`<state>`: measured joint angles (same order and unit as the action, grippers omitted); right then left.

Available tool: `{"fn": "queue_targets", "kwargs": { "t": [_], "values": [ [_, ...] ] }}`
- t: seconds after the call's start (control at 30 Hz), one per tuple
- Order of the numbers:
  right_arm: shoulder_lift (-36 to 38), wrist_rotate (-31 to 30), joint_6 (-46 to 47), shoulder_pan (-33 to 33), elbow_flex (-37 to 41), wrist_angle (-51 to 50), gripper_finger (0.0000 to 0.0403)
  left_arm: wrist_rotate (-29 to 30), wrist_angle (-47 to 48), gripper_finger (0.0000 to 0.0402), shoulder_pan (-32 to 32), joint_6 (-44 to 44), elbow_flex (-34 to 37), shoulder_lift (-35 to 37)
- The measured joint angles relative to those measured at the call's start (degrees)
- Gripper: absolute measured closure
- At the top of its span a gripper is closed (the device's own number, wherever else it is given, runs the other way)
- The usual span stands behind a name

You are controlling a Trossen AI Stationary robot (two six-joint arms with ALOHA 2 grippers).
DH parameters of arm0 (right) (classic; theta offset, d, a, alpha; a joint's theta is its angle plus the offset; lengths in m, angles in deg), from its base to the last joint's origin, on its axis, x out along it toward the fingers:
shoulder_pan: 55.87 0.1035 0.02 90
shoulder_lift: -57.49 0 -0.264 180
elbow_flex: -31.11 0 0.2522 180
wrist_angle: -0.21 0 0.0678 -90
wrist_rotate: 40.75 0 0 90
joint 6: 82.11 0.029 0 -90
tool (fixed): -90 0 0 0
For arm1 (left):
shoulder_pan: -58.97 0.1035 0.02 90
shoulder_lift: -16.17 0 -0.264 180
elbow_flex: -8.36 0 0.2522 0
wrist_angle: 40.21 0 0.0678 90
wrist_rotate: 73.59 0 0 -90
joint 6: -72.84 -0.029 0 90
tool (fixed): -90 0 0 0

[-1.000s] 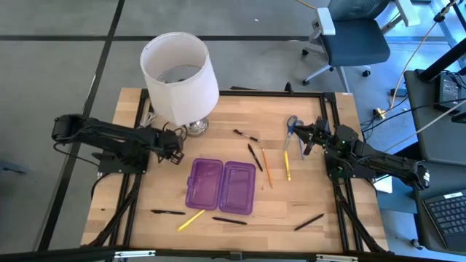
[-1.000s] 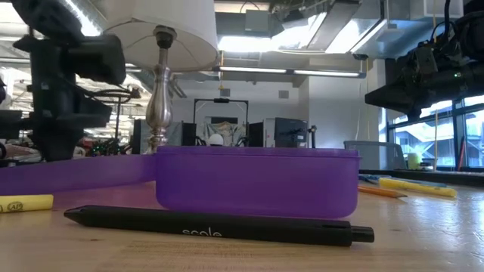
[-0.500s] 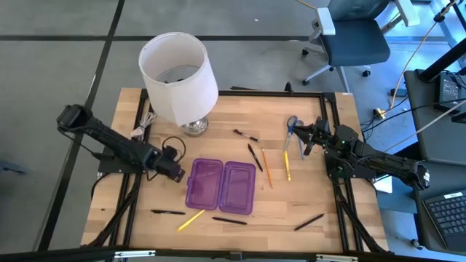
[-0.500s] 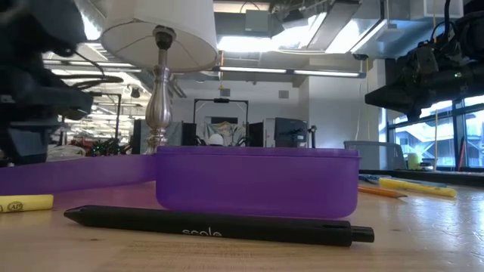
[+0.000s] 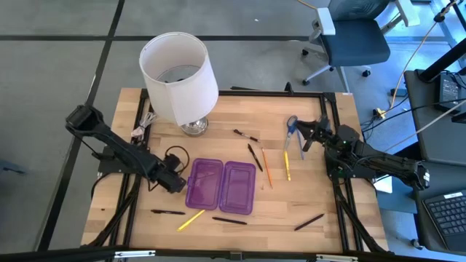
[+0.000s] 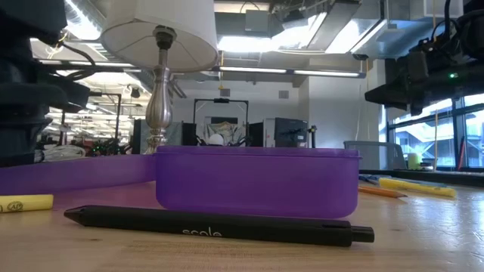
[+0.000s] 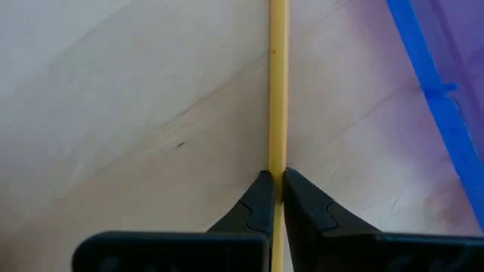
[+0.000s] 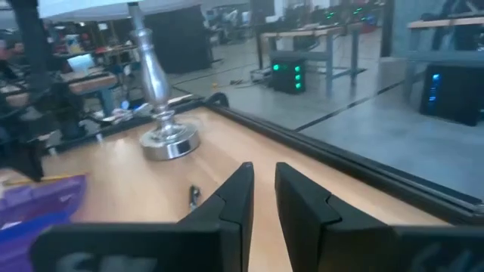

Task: Pick & place school supplies into a supply box
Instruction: Put the yellow pencil into the purple supply box

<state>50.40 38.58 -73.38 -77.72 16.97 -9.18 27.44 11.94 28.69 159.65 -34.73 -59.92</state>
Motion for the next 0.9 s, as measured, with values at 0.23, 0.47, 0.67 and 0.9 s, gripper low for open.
{"fn": "queue_targets", "kwargs": {
  "t": [0.23,0.47,0.67,0.9],
  "values": [
    [0.0,-0.12,-0.17,0.0,0.0,-1.17,0.0341,-0.46,1.27,0.0397,-0.22,-7.26,-3.5,-1.1],
    [0.0,0.06,-0.02,0.0,-0.02,-1.19,0.0341,-2.28,1.06,0.0398,-0.24,-12.57,-5.53,-2.08],
    [0.0,0.17,0.13,0.0,-0.02,-1.21,0.0341,-3.26,2.95,0.0398,-0.22,-12.56,-5.73,-3.33],
    [0.0,0.2,0.17,0.0,0.0,-1.21,0.0341,-3.64,7.99,0.0398,-0.22,-11.81,-7.25,-3.13]
  ]
}}
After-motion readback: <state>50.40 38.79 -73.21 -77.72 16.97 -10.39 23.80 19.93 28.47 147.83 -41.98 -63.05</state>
